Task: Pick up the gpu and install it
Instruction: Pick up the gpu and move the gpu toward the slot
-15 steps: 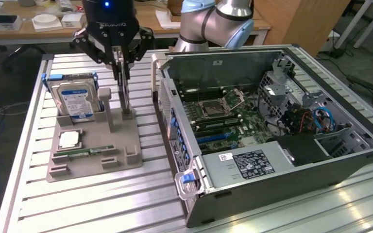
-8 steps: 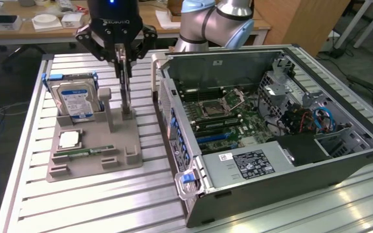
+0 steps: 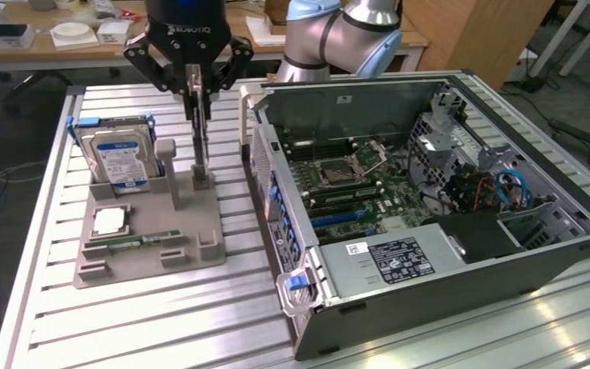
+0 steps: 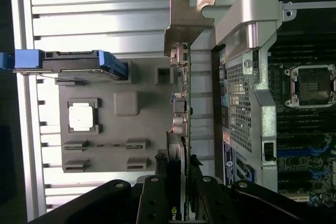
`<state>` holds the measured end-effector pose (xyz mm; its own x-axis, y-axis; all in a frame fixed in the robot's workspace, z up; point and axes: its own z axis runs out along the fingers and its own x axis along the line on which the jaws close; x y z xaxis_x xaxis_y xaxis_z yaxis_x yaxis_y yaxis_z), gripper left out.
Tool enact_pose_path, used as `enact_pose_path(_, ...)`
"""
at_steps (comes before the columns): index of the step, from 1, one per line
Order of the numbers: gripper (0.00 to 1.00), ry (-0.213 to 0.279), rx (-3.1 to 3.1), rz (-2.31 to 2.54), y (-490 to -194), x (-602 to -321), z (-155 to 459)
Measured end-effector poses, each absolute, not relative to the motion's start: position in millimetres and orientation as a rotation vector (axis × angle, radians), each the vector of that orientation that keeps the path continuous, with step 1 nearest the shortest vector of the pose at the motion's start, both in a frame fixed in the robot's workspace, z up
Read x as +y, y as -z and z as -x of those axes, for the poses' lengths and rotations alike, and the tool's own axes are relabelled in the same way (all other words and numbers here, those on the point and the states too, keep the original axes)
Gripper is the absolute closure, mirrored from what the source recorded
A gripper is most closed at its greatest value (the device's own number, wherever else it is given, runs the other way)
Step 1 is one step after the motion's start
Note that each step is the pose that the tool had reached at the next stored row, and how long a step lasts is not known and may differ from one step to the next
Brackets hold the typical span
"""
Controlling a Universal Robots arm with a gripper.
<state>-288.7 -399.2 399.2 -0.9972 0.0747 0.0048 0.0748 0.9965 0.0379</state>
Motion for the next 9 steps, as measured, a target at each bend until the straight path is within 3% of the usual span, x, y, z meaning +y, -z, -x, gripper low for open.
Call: enact_pose_path(9, 0.74, 0.060, -3.135, 0.117, -408.3, -399.3, 285.6)
